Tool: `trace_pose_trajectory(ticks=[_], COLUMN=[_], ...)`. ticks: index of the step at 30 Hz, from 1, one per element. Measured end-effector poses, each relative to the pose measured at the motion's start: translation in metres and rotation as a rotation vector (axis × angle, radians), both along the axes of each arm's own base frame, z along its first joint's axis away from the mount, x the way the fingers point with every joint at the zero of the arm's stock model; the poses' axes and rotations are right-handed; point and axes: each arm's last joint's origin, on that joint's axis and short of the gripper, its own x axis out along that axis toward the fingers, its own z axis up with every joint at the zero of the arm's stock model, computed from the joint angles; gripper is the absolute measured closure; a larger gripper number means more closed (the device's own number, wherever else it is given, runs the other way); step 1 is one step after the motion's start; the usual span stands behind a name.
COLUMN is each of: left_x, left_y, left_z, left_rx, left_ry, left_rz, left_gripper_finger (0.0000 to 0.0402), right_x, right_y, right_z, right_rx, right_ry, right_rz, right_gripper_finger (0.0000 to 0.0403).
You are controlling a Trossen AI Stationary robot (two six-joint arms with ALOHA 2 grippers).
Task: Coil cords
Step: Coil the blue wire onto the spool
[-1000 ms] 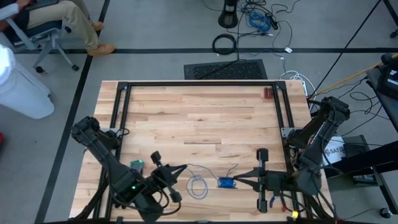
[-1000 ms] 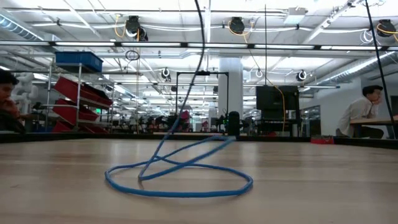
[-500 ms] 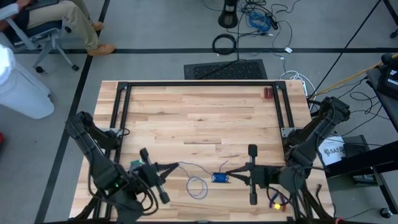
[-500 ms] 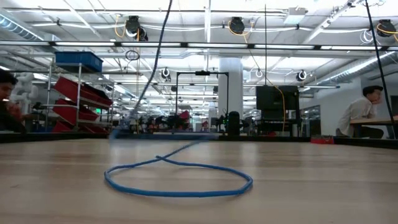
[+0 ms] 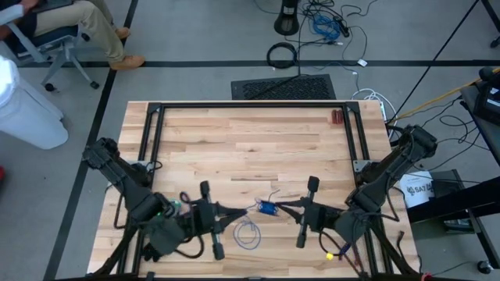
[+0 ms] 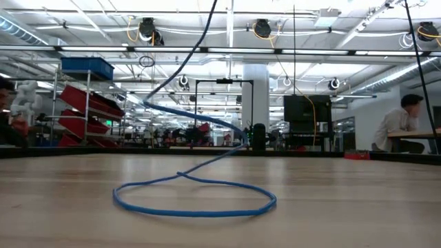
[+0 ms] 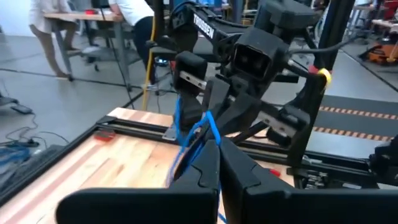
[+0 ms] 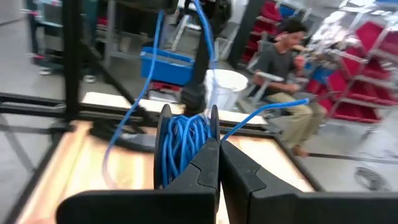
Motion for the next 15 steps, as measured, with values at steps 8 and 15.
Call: trace_pose_trajectory(ticks=[8, 15], left_x=[0.027, 0.053], left_y=[0.007, -0.001], left_z=[-0.011, -0.038], left_rx=[-0.037, -0.026], left_ry=[0.009, 0.034], left_rz=[-0.081, -0.078], left_gripper_finger=[0.0401, 0.0401], right_x=[0.017, 0.020], right_y=[0.001, 0.001], right_z=[-0.007, -0.006], right_rx=[-0.049, -0.032], right_ry=[-0.046, -0.067], right_rz=[-0.152, -0.164], right_gripper_finger=[0.0403, 0.0403])
